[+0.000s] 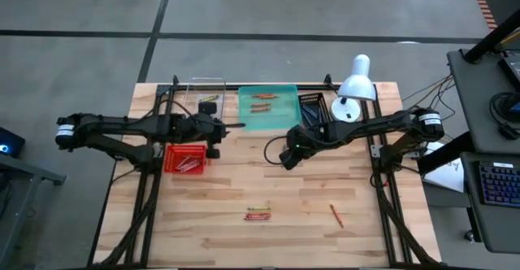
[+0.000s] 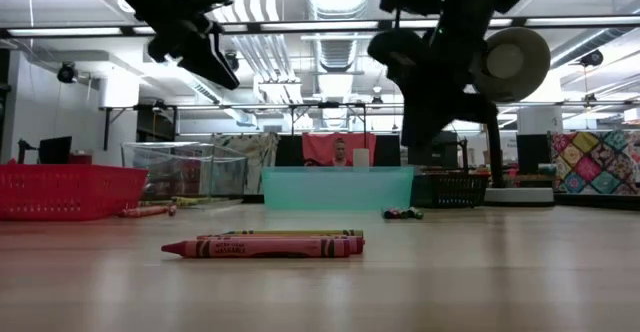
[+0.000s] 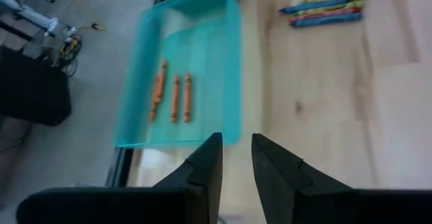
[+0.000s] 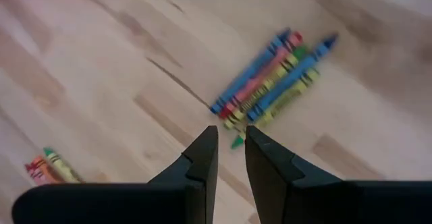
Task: Sort crayons
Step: Put the green crayon into the transparent bin
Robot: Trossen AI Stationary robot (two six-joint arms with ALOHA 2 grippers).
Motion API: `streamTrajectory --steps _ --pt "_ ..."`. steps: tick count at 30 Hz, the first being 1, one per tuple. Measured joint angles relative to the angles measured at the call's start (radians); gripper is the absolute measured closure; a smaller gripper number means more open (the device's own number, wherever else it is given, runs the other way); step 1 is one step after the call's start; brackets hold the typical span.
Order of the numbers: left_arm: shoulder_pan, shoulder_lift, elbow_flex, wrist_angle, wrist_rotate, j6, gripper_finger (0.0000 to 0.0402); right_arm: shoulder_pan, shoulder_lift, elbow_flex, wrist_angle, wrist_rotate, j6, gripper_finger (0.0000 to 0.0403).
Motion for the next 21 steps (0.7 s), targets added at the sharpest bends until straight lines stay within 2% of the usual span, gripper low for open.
streamTrajectory --steps 6,12,16,21 --pt "0.076 0.001 -0.001 0.050 0.000 0.040 0.0339 0.007 0.000 -0.036 0.002 0.000 0.123 0.0337" --pt "0.133 0.015 -0.001 0.126 0.001 0.047 0.0339 0.013 0.039 -0.041 0.003 0.016 0.172 0.0337" --pt "0.156 0.035 -0.001 0.156 0.001 0.070 0.0339 0.018 0.123 0.003 -0.026 0.009 0.145 0.0337" --pt "0.166 0.063 -0.001 0.175 0.001 0.075 0.0339 0.018 0.209 0.107 -0.175 0.012 0.126 0.0337"
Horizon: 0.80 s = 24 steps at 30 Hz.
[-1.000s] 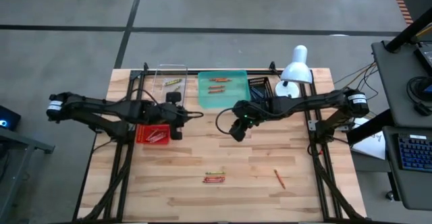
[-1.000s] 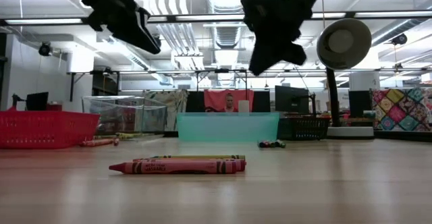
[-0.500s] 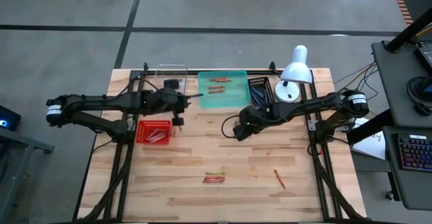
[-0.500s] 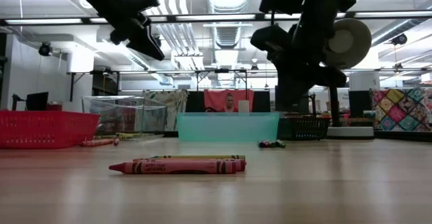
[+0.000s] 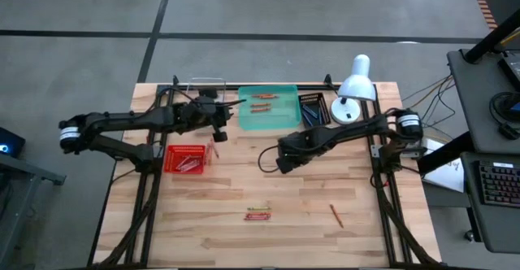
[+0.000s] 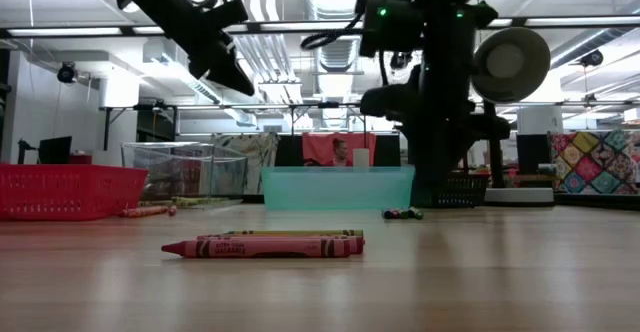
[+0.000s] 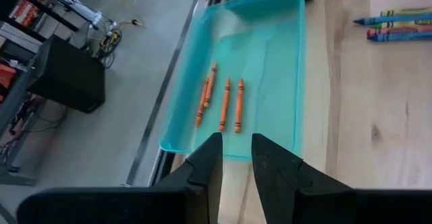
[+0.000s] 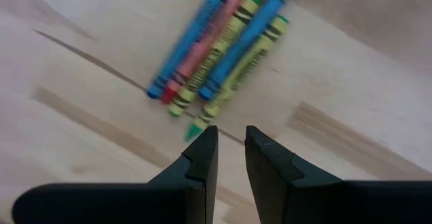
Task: Sort crayons
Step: Put the green crayon into the transparent bin
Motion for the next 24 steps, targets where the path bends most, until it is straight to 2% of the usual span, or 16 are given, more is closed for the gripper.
streamTrajectory --steps 4,11,24 --pt "0.000 0.022 0.000 -0.001 0.000 0.001 0.0339 0.000 0.052 0.064 -0.065 0.013 -0.029 0.0337" --pt "0.003 0.040 0.000 0.002 0.000 0.000 0.0339 0.000 0.093 0.115 -0.069 0.017 -0.078 0.0335" --pt "0.003 0.040 0.000 0.003 0.000 -0.006 0.0338 0.000 0.095 0.117 -0.079 0.024 -0.067 0.0262"
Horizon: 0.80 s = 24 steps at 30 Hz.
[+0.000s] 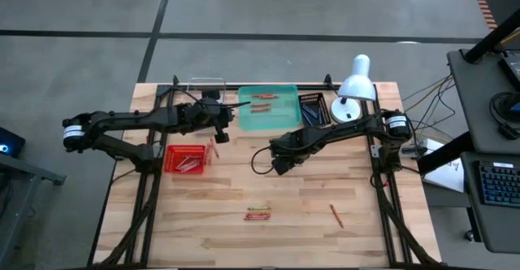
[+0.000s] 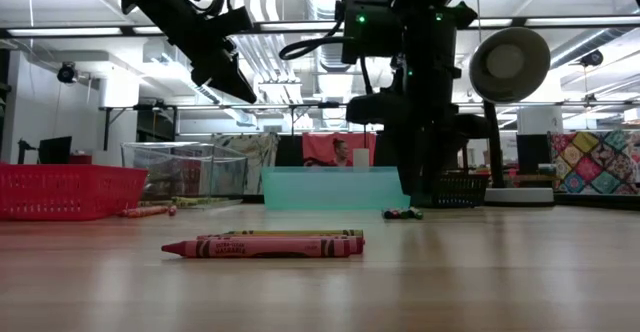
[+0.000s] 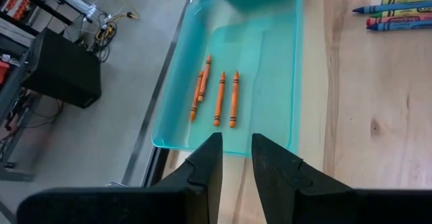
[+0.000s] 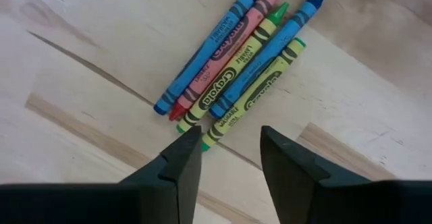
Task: Sort crayons
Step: Put the green crayon into the transparent bin
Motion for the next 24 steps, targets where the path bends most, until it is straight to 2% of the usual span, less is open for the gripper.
streamTrajectory --steps 24 --pt "0.000 0.001 0.000 0.001 0.000 -0.006 0.0338 0.000 0.000 -0.045 0.057 0.003 0.015 0.0259"
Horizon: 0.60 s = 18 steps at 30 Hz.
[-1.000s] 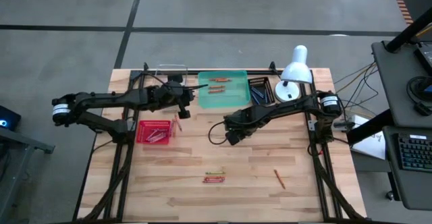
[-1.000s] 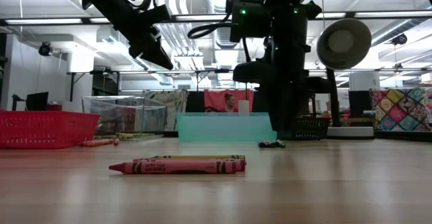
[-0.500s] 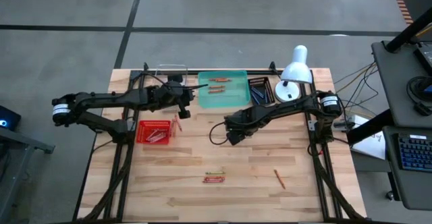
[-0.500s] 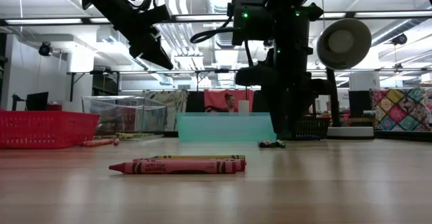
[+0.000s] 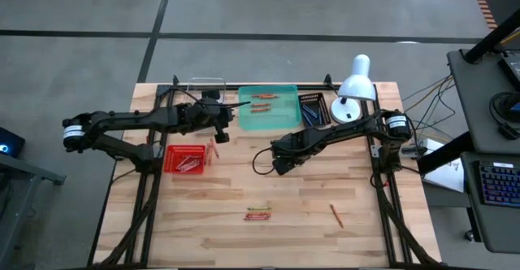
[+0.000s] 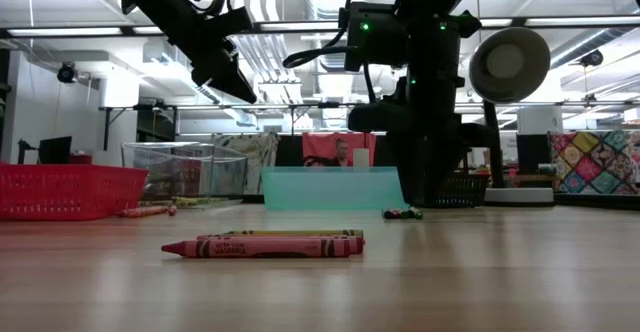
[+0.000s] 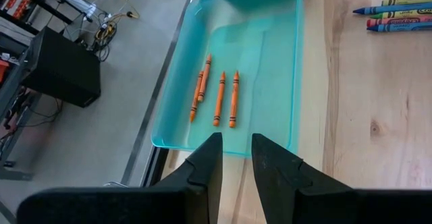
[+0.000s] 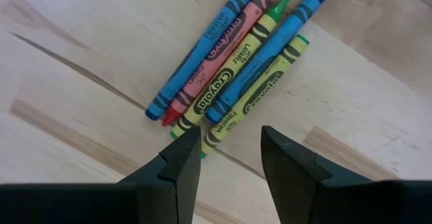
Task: Sort crayons
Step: Put the green crayon into the transparent bin
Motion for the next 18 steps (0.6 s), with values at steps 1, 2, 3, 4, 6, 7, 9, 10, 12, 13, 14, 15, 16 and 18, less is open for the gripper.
streamTrajectory --steps 1,2,3,4,6,7,9,10,12,13,14,15,16,18 --pt "0.000 0.000 0.000 0.000 0.000 0.000 0.0338 0.000 0.000 0.000 -0.001 0.000 0.000 0.0259" --pt "0.000 0.000 0.000 0.000 0.000 0.000 0.0338 0.000 0.000 0.000 0.000 0.000 0.000 0.0259" --pt "0.000 0.000 0.000 0.000 0.000 0.000 0.0338 0.000 0.000 0.000 0.000 0.000 0.000 0.0259" --pt "0.000 0.000 0.000 0.000 0.000 0.000 0.0338 0.000 0.000 -0.001 0.000 0.000 0.000 0.0259" --pt "0.000 0.000 0.000 0.000 0.000 0.000 0.0338 0.002 0.000 -0.001 0.000 0.000 0.000 0.0259" --pt "0.000 0.000 0.000 0.000 0.000 0.000 0.0338 0.002 0.000 -0.002 0.000 0.000 0.000 0.0259" --pt "0.000 0.000 0.000 0.000 0.000 0.000 0.0338 0.002 0.000 -0.004 0.001 0.000 0.001 0.0259" --pt "0.000 0.000 0.000 0.000 0.000 0.000 0.0338 0.002 0.000 -0.005 0.003 0.000 0.001 0.0259" --pt "0.000 0.000 0.000 0.000 0.000 0.000 0.0338 0.002 0.000 -0.010 0.004 0.000 0.001 0.0259" --pt "0.000 0.000 0.000 0.000 0.000 0.000 0.0338 0.002 0.000 -0.012 0.004 0.000 0.001 0.0259" --pt "0.000 0.000 0.000 0.000 0.000 0.000 0.0338 0.002 0.000 -0.014 0.007 0.000 0.001 0.0259" --pt "0.000 0.000 0.000 0.000 0.000 0.000 0.0338 0.002 0.000 -0.017 0.010 0.000 0.001 0.0259" --pt "0.000 0.000 0.000 0.000 0.000 0.000 0.0338 0.002 0.000 -0.021 0.016 0.000 0.002 0.0259" --pt "0.000 0.000 0.000 0.000 0.000 0.000 0.0338 0.002 0.000 -0.029 0.035 0.000 0.002 0.0259"
